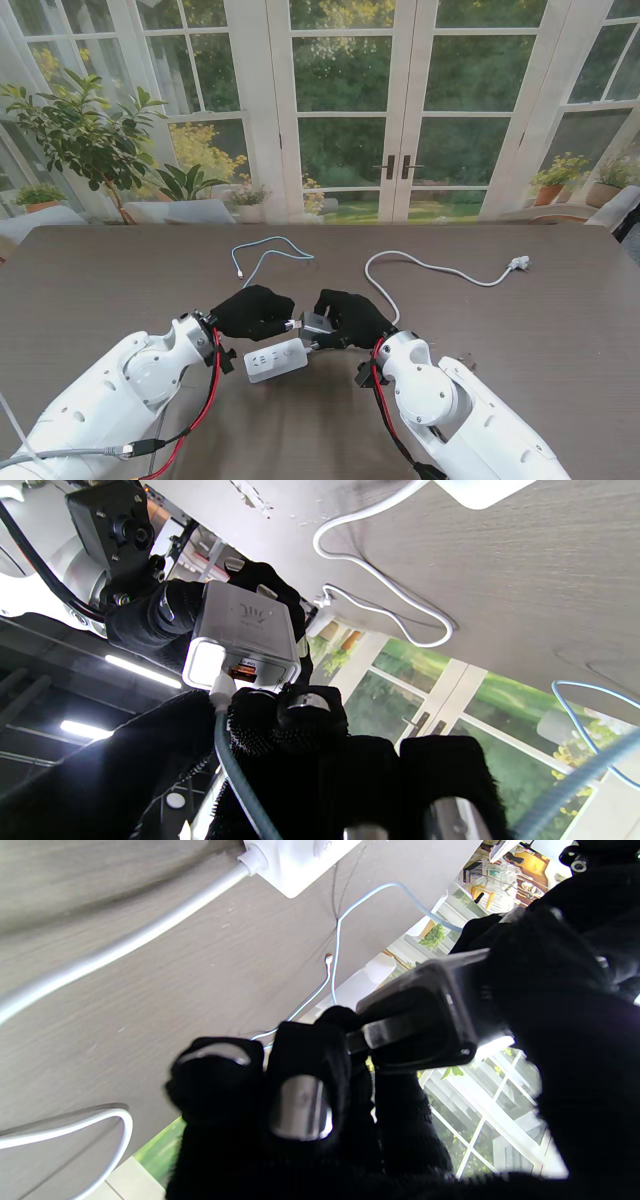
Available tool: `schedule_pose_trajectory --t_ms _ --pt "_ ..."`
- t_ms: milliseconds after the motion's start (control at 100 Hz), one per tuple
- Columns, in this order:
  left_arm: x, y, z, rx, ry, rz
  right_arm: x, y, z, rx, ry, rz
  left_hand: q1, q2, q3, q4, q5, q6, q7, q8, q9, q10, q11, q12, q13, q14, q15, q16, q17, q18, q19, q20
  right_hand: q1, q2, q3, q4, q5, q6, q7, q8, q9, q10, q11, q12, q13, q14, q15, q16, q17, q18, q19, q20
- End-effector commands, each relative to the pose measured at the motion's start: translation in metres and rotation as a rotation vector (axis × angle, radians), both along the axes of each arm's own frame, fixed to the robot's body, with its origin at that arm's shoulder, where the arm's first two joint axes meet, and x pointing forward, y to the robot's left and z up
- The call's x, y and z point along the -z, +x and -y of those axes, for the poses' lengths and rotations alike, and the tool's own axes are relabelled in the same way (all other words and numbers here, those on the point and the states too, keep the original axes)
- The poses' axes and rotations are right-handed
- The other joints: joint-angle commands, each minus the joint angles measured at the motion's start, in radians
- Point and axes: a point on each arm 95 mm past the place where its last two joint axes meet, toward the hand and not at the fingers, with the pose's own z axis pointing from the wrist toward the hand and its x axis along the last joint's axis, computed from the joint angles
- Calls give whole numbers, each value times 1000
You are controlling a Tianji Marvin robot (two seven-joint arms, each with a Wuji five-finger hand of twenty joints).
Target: Set up the charging station
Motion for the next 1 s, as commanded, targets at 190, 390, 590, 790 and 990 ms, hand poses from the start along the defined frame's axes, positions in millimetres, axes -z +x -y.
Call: schedule_pose_trajectory --t_ms 190,390,590,790,990 --pt "4 -1 5 13 -42 -77 2 -1 -3 -14 0 -2 -22 253 -22 230 294 70 81 103 81 134 209 -47 -81 -528 207 278 30 22 282 51 150 131 171 128 42 -93 276 70 29 -80 96 9 30 0 19 -579 3 3 45 13" --pt "5 -3 6 13 -62 -150 2 -1 -3 -12 3 10 6 227 -34 248 350 56 98 115 81 124 269 -53 -81 -528 207 278 27 54 282 65 151 129 173 127 43 -92 276 72 31 -79 97 8 30 -1 23 -577 3 3 45 13" --pt "6 -3 7 -4 -61 -157 2 -1 -3 -10 4 15 75 148 -161 240 351 60 267 205 76 100 355 -85 -81 -528 207 278 23 108 282 95 150 127 176 126 45 -93 276 73 33 -80 98 7 30 -3 25 -576 4 1 46 12" --pt "8 -2 6 -16 -92 -179 2 -1 -2 -10 2 18 59 159 -420 5 354 104 280 197 75 123 373 -112 -81 -528 207 278 22 125 282 112 149 127 176 126 44 -93 275 73 32 -81 99 7 30 -3 24 -577 4 1 47 12" --pt "9 0 2 22 -99 -180 2 0 -2 -8 0 14 -25 160 -443 111 353 81 223 160 77 112 322 -113 -81 -528 207 278 33 1 282 77 149 128 176 125 44 -93 275 74 31 -81 99 7 30 -3 23 -577 4 1 47 11"
